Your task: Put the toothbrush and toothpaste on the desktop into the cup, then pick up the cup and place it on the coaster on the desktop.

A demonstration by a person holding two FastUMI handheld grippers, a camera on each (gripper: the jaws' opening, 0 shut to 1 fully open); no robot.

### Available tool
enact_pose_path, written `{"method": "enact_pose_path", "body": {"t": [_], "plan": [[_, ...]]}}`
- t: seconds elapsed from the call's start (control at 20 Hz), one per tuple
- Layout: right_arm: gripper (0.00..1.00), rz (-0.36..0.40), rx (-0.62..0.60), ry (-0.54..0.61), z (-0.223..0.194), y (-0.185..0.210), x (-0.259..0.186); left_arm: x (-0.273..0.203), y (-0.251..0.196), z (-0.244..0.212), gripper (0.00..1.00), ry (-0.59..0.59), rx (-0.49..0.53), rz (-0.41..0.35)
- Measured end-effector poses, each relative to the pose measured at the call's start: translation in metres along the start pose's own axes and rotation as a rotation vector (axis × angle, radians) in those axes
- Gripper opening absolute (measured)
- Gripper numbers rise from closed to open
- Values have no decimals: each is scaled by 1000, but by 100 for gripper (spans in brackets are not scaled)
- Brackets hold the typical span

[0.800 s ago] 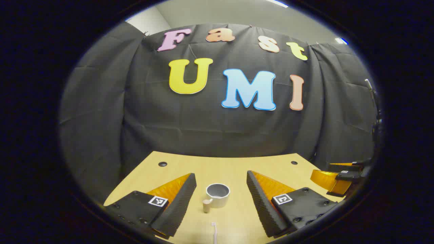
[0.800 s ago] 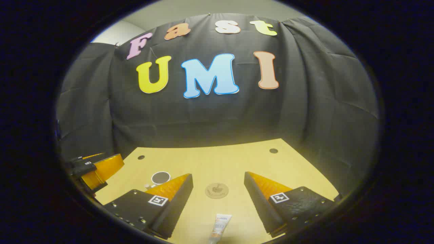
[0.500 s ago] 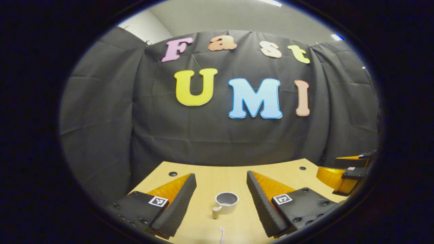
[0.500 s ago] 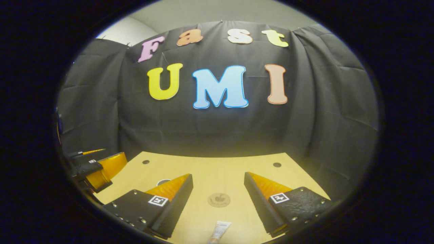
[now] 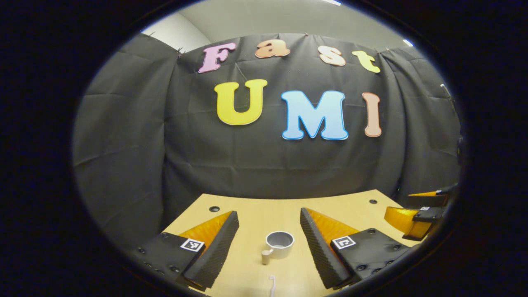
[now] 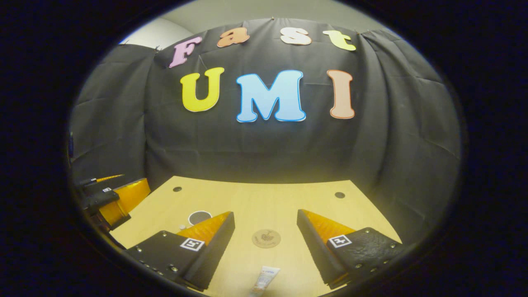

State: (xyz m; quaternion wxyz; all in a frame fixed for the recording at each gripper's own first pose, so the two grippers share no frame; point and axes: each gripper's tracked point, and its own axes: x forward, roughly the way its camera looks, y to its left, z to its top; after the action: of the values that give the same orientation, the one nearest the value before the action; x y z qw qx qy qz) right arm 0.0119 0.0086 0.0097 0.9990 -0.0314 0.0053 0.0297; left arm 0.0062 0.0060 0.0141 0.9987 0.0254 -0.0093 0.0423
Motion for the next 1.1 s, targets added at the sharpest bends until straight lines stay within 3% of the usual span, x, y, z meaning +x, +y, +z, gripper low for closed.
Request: {"method": "enact_pose_path", "body": {"t": [0.05, 0.3, 0.5, 0.65, 0.8, 1.1], "plan": [[93, 0, 3, 13, -5, 0, 1, 2, -3, -6, 100, 15, -2, -5], [93, -9, 11, 137, -40, -5, 12, 13, -11, -58, 97, 153, -5, -32], [94, -13, 30, 289, -79, -7, 17, 18, -11, -108, 100, 285, 16, -47], [90, -2, 51, 399, -113, -4, 16, 19, -12, -149, 97, 396, 43, -57], [94, 4, 68, 490, -146, -4, 14, 19, -9, -188, 100, 495, 66, -60], [94, 15, 101, 681, -210, 0, 4, -12, -2, -266, 100, 748, 2, -46]]}}
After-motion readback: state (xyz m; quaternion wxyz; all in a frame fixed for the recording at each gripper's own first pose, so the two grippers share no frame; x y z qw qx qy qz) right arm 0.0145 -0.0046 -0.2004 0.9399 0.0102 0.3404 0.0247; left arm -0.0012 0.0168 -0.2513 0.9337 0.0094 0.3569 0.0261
